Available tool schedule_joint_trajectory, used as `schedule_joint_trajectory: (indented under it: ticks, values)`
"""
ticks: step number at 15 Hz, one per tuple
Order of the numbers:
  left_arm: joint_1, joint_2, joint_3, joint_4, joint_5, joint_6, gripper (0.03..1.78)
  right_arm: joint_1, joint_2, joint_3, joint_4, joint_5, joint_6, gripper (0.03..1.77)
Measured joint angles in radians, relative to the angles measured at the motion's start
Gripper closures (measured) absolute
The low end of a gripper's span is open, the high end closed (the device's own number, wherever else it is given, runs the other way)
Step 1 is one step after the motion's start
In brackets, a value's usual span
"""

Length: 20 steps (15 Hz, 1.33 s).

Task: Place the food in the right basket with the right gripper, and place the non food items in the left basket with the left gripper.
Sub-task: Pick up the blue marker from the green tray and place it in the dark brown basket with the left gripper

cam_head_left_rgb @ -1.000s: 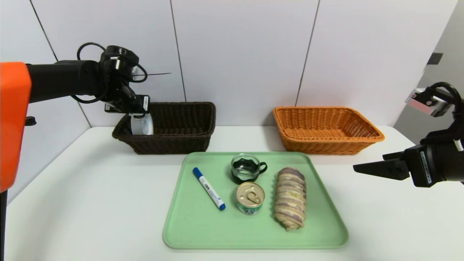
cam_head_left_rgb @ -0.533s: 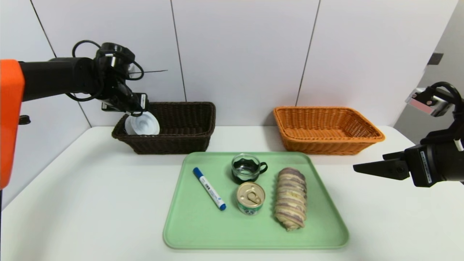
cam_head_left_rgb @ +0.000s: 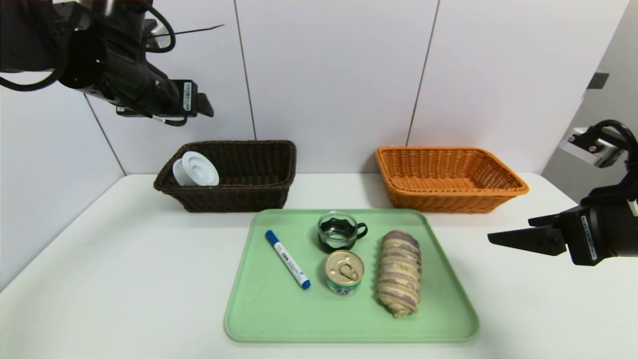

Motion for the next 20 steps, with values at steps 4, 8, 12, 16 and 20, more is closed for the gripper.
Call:
schedule_joint_trajectory:
  ticks: [4,8,12,16,20]
  values:
    - [-0.167,-0.093,0.004,0.130,0.000,-0.087,0.18,-0.003,-0.007,0.003,-0.005,0.002,0.001,0.10]
    - [-0.340,-0.153,0.083,0.210,-0.001,-0.109,0.15,-0.005,-0.015,0.030,-0.060,0.001,0.001,0.10]
    - [-0.452,-0.164,0.190,0.227,0.007,-0.241,0.14,-0.006,-0.020,0.051,-0.063,0.002,0.001,0.10]
    - [-0.501,-0.103,0.214,0.281,0.026,-0.450,0.13,-0.006,-0.020,0.061,-0.067,0.003,0.002,0.10]
    - [-0.513,-0.018,0.216,0.306,0.050,-0.543,0.12,-0.006,-0.019,0.077,-0.096,0.004,0.003,0.10]
